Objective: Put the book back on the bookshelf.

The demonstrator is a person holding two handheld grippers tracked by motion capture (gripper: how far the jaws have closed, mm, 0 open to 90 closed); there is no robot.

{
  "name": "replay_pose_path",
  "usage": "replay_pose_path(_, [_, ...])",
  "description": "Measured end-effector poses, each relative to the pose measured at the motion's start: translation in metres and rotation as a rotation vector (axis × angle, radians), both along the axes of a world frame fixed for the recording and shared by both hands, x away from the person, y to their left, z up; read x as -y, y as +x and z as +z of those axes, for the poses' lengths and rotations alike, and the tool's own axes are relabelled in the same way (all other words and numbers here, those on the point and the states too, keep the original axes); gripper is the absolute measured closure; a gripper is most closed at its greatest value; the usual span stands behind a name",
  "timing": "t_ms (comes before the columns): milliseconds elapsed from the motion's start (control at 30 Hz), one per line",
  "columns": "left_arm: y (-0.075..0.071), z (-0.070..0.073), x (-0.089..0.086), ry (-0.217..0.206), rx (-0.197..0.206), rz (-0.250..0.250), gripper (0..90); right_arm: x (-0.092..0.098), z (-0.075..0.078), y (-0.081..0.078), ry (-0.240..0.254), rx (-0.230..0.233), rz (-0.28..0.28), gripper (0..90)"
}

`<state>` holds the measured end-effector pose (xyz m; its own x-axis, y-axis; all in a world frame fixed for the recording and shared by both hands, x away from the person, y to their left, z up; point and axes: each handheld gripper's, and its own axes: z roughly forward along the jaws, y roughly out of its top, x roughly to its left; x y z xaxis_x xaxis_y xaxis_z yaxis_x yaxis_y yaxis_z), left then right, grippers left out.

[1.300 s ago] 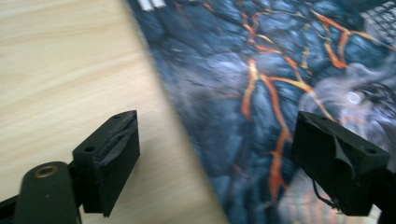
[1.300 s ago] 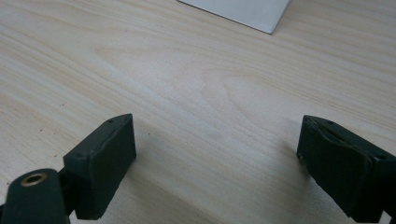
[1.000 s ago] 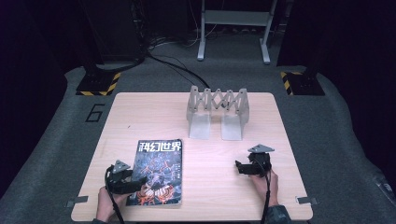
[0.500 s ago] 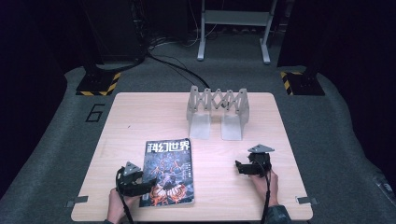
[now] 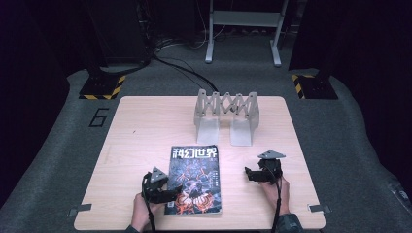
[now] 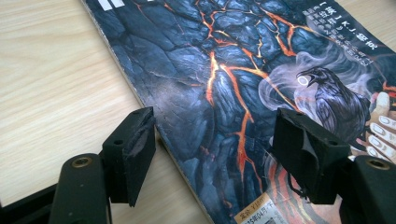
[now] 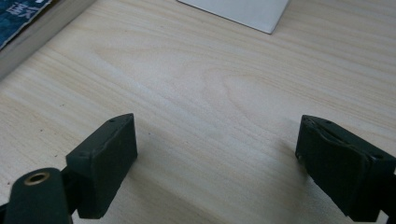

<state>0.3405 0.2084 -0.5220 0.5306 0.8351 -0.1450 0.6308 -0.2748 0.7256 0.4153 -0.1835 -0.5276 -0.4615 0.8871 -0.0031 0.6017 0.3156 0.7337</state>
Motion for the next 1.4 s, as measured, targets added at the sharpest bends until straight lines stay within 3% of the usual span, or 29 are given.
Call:
replay_pose_path(133, [0.001, -0.001, 0.014, -0.008, 0.012, -0.029, 30.4, 0.000, 0.000, 0.000, 0.003, -0.003, -0.004, 12.0])
replay_pose_path(333, [0.005, -0.001, 0.031, 0.015, 0.018, -0.096, 30.3, 0.000, 0.000, 0.000, 0.001, -0.003, -0.004, 12.3])
replay_pose_path(500, [0.010, -0.001, 0.031, 0.015, 0.013, -0.156, 24.1, 0.000, 0.000, 0.000, 0.001, -0.003, -0.004, 12.9])
replay_pose_path(600, [0.014, 0.001, 0.013, -0.002, 0.053, -0.070, 15.2, 0.000, 0.001, 0.000, 0.007, -0.012, -0.008, 13.8])
replay_pose_path(667, [0.017, 0.003, -0.002, 0.019, 0.058, -0.006, 14.2, 0.001, 0.003, -0.001, 0.016, -0.029, 0.000, 12.9])
replay_pose_path(800, [0.027, 0.000, -0.020, 0.068, 0.073, 0.070, 14.3, -0.006, 0.011, -0.012, 0.102, -0.056, 0.035, 12.2])
replay_pose_path(833, [0.030, -0.002, -0.021, 0.088, 0.077, 0.077, 14.4, -0.009, 0.013, -0.014, 0.117, -0.060, 0.056, 12.2])
replay_pose_path(933, [0.034, -0.004, -0.020, 0.091, 0.068, 0.078, 14.5, -0.018, 0.017, -0.018, 0.132, -0.086, 0.083, 12.9])
replay_pose_path(967, [0.036, -0.007, -0.016, 0.094, 0.073, 0.081, 13.7, -0.032, 0.019, -0.018, 0.123, -0.127, 0.119, 13.8])
replay_pose_path(1067, [0.037, -0.008, -0.014, 0.120, 0.086, 0.073, 13.5, -0.041, 0.019, -0.017, 0.125, -0.163, 0.139, 14.4])
replay_pose_path(1100, [0.038, -0.008, -0.012, 0.115, 0.088, 0.082, 13.1, -0.052, 0.018, -0.014, 0.094, -0.186, 0.155, 15.7])
replay_pose_path(1133, [0.039, -0.008, -0.011, 0.120, 0.091, 0.079, 13.1, -0.052, 0.018, -0.014, 0.094, -0.186, 0.155, 15.7])
replay_pose_path(1167, [0.040, -0.008, -0.010, 0.122, 0.081, 0.066, 12.1, -0.061, 0.018, -0.011, 0.076, -0.216, 0.163, 17.3])
replay_pose_path(1400, [0.042, -0.008, -0.005, 0.124, 0.094, 0.031, 12.0, -0.077, 0.021, -0.002, 0.029, -0.243, 0.166, 26.3])
